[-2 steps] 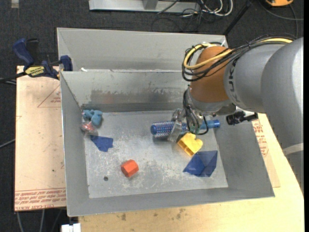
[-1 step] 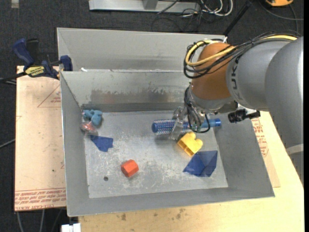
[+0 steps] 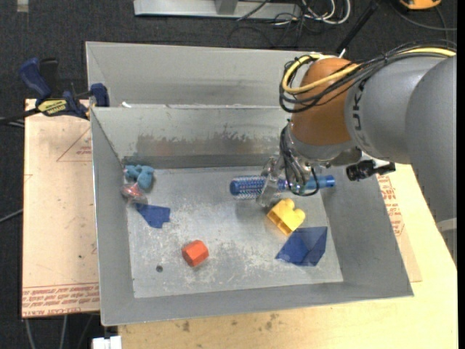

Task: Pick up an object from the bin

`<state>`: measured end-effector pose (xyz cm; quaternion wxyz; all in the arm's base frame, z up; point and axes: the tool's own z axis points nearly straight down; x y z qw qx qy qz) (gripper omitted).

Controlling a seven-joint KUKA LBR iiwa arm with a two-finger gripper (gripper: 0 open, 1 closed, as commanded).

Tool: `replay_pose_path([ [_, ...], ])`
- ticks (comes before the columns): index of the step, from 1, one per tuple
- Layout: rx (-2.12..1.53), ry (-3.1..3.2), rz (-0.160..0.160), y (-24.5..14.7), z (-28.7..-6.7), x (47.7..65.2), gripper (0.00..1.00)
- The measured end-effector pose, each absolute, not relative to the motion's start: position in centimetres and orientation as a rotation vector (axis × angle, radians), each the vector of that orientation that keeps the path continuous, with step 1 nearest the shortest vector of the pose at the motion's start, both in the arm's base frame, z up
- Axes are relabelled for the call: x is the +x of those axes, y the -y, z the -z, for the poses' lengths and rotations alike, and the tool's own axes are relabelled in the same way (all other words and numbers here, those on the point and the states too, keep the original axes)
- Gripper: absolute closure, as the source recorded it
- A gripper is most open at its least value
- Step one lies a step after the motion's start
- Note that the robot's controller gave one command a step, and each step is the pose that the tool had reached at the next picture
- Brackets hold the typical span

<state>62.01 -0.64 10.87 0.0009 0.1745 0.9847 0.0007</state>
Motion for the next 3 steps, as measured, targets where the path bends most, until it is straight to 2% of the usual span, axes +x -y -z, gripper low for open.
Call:
replay_pose_path([
  [2,0.540,-3.091,-0.003,0.6,-17.6,62.1,1.00],
  [3,0.538,-3.094,-0.002,0.6,-18.2,62.1,1.00],
])
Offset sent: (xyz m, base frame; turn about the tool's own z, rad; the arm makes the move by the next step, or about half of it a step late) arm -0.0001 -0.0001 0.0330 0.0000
